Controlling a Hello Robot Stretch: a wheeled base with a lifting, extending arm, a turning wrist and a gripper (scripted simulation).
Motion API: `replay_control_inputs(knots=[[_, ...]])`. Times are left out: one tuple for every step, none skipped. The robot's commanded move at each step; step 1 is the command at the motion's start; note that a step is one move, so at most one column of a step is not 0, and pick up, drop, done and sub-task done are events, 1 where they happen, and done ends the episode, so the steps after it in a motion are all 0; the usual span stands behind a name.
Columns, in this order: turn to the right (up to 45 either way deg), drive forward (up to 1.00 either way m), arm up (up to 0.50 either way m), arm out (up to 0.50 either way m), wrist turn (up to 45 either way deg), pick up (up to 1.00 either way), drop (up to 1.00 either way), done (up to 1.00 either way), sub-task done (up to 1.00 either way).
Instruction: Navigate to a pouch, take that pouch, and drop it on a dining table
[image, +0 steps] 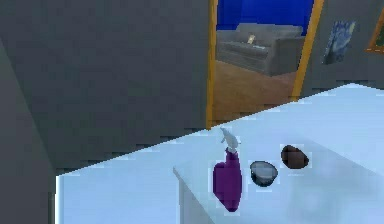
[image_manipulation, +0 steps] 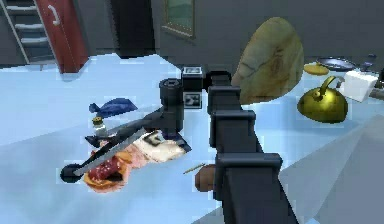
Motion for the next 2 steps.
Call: replay_control_inputs(knots=[[0.0, 0.00, 0.00, 0.00, 45.0, 0.00, 0.00, 0.00, 0.00], [0.0, 0.00, 0.00, 0.00, 42.0, 0.00, 0.00, 0.00, 0.00]])
